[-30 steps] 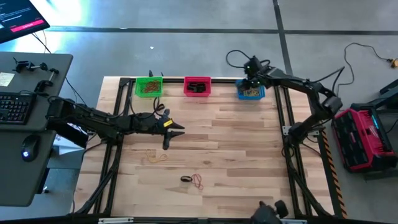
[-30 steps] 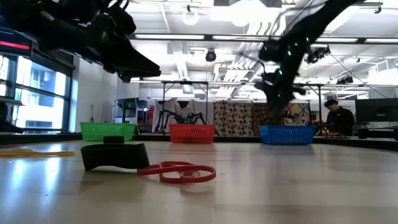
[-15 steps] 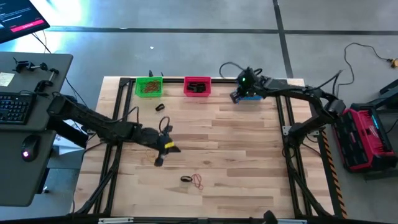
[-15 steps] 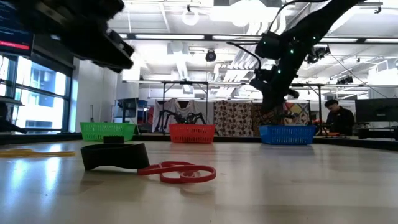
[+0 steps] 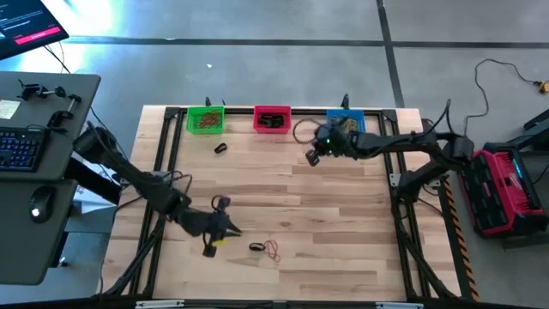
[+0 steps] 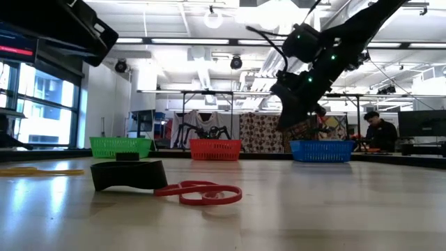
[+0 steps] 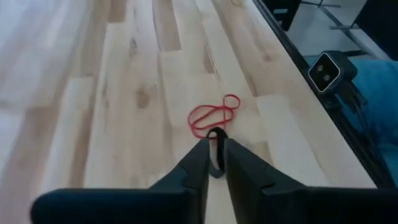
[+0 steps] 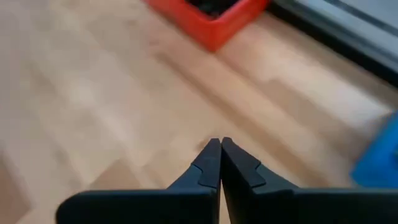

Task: Sort rubber bands into baskets
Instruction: Put the black rubber band into the red bin

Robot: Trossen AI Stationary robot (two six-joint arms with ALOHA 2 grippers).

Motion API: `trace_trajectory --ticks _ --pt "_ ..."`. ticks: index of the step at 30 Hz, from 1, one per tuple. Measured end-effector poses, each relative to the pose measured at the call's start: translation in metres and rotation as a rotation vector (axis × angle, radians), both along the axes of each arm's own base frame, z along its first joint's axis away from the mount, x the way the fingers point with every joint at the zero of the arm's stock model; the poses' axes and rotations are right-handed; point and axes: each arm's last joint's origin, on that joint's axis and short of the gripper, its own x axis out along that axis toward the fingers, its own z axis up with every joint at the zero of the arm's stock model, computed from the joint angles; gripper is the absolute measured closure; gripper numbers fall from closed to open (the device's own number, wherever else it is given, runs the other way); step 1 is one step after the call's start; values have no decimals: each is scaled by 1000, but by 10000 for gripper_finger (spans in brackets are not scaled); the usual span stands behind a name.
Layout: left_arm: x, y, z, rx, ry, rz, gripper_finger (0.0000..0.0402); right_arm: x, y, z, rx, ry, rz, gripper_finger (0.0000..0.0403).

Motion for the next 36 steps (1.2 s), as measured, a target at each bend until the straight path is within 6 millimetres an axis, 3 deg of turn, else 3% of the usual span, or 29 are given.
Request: trace_trajectory --ticks 10,23,30,36 --pt "27 -44 -26 57 83 27 266 13 37 1 -5 -30 98 403" --pt "42 -51 -70 59 207 138 179 18 51 2 -29 -41 137 403" --pt "44 -51 -85 62 236 185 172 18 51 2 -29 -42 138 403" --pt "46 -47 -87 60 212 264 212 18 51 2 -30 -41 138 403"
